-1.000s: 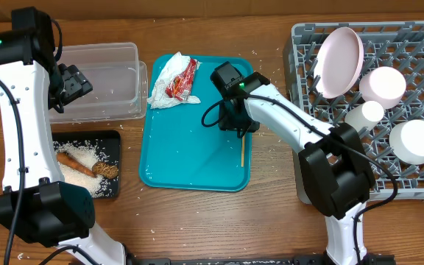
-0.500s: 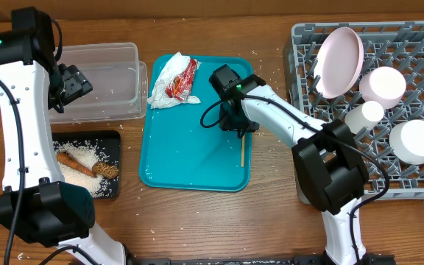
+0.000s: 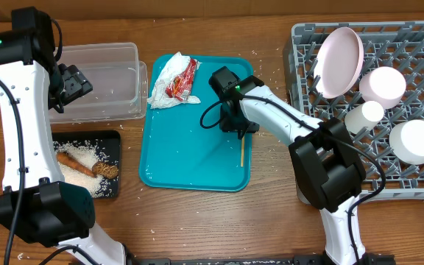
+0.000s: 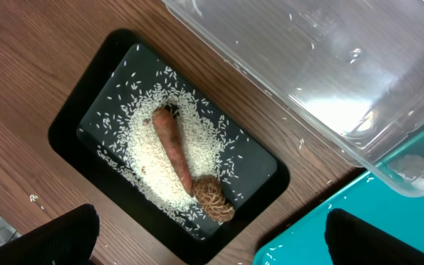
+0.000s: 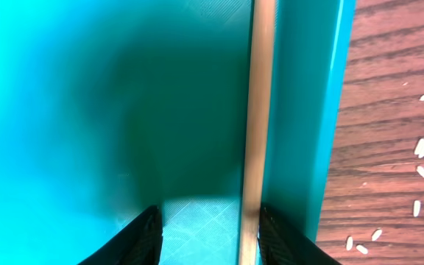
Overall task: Sort waste into correct bins and load items into the dishwasher
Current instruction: 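Carry the chopstick with the right gripper and insert it into the rack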
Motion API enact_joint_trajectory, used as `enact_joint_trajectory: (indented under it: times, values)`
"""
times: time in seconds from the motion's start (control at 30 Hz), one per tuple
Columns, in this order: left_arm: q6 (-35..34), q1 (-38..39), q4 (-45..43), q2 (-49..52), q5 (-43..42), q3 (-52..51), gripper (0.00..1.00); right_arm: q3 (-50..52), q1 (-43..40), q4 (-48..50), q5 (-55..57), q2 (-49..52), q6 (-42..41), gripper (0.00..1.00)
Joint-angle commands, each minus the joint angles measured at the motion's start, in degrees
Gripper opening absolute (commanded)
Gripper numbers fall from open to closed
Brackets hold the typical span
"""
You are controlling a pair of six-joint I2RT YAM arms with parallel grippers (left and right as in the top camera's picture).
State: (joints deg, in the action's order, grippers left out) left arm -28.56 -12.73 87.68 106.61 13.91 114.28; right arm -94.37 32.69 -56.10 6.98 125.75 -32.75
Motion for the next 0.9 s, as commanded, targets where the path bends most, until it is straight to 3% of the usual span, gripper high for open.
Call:
enact_joint_trajectory:
  times: [0.0, 0.17, 0.23, 0.53, 0.7, 0.87]
  values:
    - [0.2, 0.7, -0.1, -1.0, 0.0, 0.9, 1.0, -0.1, -0.3, 0.1, -2.7, 1.0, 0.1, 0.41]
    - [0.2, 0.7, -0.1, -1.0, 0.0, 0.9, 1.0, -0.1, -0.2, -0.3, -4.6, 1.4, -0.7, 0.18]
    - [0.2, 0.7, -0.1, -1.0, 0.0, 0.9, 1.0, -0.3, -0.2, -1.0, -5.1, 1.3, -2.7, 0.04]
    - [0.2, 0.7, -0.6, -1.0, 0.0, 0.9, 1.0, -12.2, -3.1, -10.2, -5.3, -4.1, -2.2, 0.04]
    - [0.2, 0.8, -0.8, -1.0, -0.1, 0.9, 1.0, -24.7, -9.1, -17.6, 2.8, -10.1, 5.9, 0.04]
    - [0.2, 0.8, -0.8, -1.0, -0.1, 0.9, 1.0, -28.8, -16.7, -18.8, 4.4, -14.7, 13.9, 0.04]
